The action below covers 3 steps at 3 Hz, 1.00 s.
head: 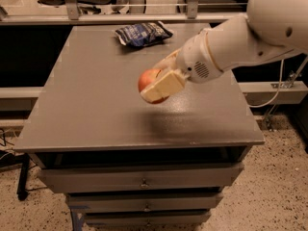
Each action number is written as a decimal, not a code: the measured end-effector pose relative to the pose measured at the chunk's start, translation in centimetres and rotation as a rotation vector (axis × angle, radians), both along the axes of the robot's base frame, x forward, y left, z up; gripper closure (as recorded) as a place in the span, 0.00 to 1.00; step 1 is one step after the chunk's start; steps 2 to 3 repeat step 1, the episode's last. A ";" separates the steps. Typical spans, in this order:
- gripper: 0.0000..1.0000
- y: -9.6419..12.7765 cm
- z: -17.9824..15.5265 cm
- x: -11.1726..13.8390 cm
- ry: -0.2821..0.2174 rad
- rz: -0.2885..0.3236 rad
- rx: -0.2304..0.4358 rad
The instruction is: Pick apple
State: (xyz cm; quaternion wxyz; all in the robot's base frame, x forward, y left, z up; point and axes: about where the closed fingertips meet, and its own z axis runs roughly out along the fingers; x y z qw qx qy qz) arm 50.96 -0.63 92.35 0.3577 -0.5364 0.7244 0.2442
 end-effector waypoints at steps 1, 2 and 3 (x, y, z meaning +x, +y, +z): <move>1.00 0.1 1.4 0.4 -0.025 -0.003 0.011; 1.00 0.1 1.4 0.4 -0.025 -0.003 0.011; 1.00 0.1 1.4 0.4 -0.025 -0.003 0.011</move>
Offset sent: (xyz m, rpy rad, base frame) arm 0.0000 0.0000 0.0000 0.0000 0.0000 0.0000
